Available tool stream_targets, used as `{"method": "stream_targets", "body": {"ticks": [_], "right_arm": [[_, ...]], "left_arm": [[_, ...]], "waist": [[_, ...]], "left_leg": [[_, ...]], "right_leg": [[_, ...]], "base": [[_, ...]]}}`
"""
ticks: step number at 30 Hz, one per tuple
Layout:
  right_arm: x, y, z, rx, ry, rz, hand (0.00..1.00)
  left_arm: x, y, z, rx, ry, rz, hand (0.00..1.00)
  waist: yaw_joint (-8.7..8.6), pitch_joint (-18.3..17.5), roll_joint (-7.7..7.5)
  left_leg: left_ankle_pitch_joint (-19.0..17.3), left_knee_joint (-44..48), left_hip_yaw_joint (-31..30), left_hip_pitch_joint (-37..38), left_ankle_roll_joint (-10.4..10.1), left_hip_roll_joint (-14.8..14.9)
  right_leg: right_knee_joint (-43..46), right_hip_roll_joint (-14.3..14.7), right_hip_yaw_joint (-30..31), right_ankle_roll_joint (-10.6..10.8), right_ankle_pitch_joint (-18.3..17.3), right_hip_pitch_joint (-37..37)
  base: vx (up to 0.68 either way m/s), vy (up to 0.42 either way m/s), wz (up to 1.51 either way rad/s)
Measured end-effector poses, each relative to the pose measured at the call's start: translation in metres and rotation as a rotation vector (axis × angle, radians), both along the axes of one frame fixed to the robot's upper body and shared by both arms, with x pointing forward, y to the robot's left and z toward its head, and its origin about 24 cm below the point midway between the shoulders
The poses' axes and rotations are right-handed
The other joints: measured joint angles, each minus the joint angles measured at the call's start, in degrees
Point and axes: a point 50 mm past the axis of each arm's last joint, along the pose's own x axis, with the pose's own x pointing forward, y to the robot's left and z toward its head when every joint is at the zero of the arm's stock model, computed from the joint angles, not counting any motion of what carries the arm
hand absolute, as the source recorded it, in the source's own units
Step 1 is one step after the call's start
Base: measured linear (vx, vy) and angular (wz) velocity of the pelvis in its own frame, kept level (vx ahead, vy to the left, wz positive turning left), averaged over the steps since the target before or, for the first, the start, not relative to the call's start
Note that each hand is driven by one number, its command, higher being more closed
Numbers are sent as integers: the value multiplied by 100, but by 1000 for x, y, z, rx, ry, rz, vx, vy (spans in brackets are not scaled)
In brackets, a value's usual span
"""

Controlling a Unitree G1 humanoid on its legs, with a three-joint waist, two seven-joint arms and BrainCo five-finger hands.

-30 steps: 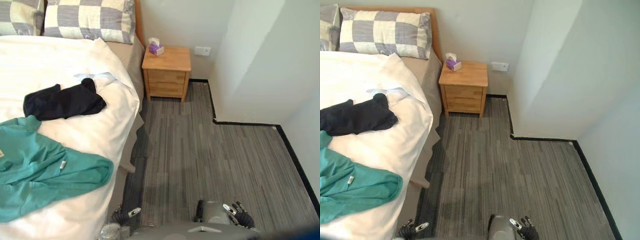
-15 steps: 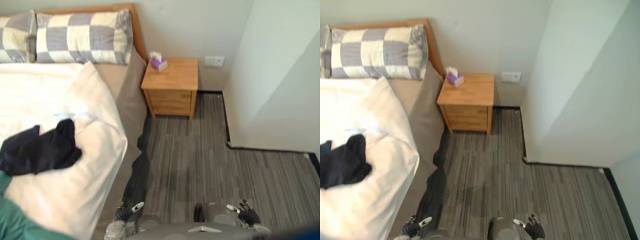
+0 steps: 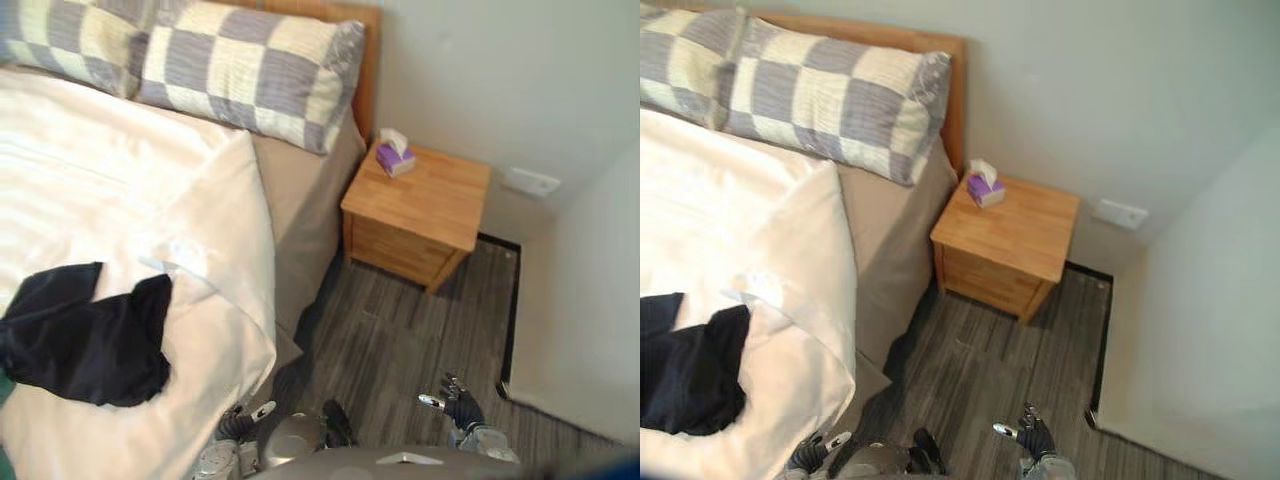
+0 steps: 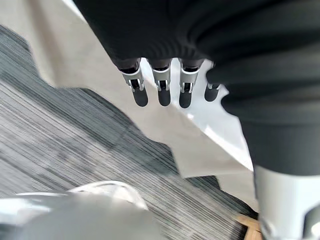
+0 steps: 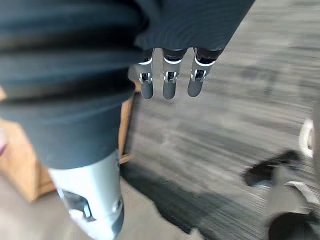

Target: Tidy the bed and pick cloth on bed and put in laundry

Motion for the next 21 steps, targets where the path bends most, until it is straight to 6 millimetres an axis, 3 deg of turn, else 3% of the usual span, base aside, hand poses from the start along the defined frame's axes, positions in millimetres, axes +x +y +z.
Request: {"method": "stream_targets", "body": {"ticks": [2,5,7,8,9,10,12,13,16,18,19,20,21], "right_arm": [[1,-2,0,-12,0,-1,0],[3,-2,1,-21,-5,7,0],[4,1,1,-20,-11,24,0],[4,4,1,-17,-12,36,0],[1,11,-1,1,1,49,0],[1,9,-3,2,14,32,0],[6,8,0,-9,-11,49,0],[8,13,0,-3,-14,82,0],[11,19,0,6,-15,133,0],[11,26,-1,26,-8,161,0],[12,31,-1,51,-4,175,0],[12,37,-2,69,0,183,0],[10,45,-3,93,15,190,0]], "left_arm": [[-4,-4,-2,-11,22,-10,0],[-2,-5,-3,-22,21,-11,0],[-2,-2,-2,-20,24,-3,0],[-1,1,-2,-14,19,2,0],[-1,13,1,12,14,2,0],[-6,10,-1,-3,31,15,0],[-21,3,-5,-40,51,74,0],[-31,0,-7,-58,64,137,0],[-41,0,-7,-53,73,170,0],[-38,-2,-6,-53,56,162,0],[-38,0,-5,-48,46,179,0],[-39,4,-5,-38,41,189,0],[-39,10,-3,-15,36,190,0]], "waist": [[-47,4,97],[-118,51,181],[-144,64,108],[-136,97,1],[-90,124,-304],[49,121,-256],[15,117,-15],[47,94,48],[55,59,77],[182,42,29],[231,50,36],[221,-4,-57],[217,-69,-194]], "left_leg": [[33,-165,-664,420,-52,33],[52,-229,-1503,660,-223,189],[17,-233,-2306,679,-476,276],[2,-236,-2645,655,-595,234],[-44,-223,-3018,622,-751,19],[-2,-160,-3146,622,-882,112],[-64,-91,-2978,495,-937,311],[-91,-185,-3098,503,-1026,420],[-8,-203,-3196,553,-1150,628],[43,-174,-3173,599,-1226,724],[77,39,-3090,487,-1269,830],[77,148,-2976,417,-1270,783],[55,292,-2808,257,-1304,704]], "right_leg": [[264,-38,106,-97,-504,-459],[-469,98,486,-70,-771,-913],[-1760,270,1196,75,-672,-1073],[-2552,301,1666,161,-516,-1047],[-3381,240,2228,274,-21,-914],[-3412,280,2033,189,-117,-792],[-3410,480,1750,150,-271,-640],[-3357,562,1614,22,-289,-606],[-3387,730,1565,-68,-223,-231],[-3162,796,1578,-98,-205,-226],[-2926,839,1587,-110,-425,-383],[-3323,846,1656,-88,-348,-306],[-3652,771,1586,-256,-225,-139]], "base": [[370,-143,150],[354,-263,182],[222,-344,191],[134,-337,182],[161,-447,183],[203,-450,137],[228,-331,98],[210,-237,100],[221,-137,93],[183,-77,67],[72,-53,45],[-1,-8,50],[23,0,55]]}}
